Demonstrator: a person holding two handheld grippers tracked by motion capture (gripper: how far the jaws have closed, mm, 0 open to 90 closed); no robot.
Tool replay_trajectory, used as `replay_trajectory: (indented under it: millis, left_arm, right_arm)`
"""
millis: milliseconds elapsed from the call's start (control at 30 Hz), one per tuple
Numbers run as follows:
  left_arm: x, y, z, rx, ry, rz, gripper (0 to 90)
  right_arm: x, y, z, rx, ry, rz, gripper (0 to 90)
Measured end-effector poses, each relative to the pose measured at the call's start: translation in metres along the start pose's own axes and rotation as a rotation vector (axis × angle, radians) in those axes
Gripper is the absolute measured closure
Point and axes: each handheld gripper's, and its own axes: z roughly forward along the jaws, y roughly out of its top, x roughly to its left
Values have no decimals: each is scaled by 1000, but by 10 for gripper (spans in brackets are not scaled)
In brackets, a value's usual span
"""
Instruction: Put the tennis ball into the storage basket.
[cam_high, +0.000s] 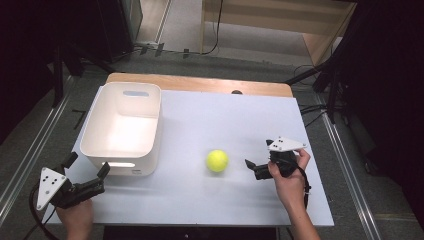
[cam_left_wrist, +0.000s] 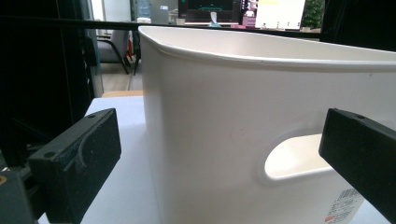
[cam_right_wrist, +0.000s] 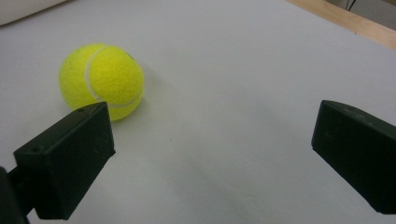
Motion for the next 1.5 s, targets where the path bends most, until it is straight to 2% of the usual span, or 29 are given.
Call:
replay_trajectory:
  millis: [400,633,1500]
  left_arm:
    - [0,0,0,0,1,0,0]
    - [0,0,0,0,0,0,0]
    - [0,0,0,0,-1,-1,0]
  right_arm:
    - [6,11,11,41,35,-36,0]
    - [10,17,20,70,70,-65,0]
    - [26,29,43,150,140,-104,0]
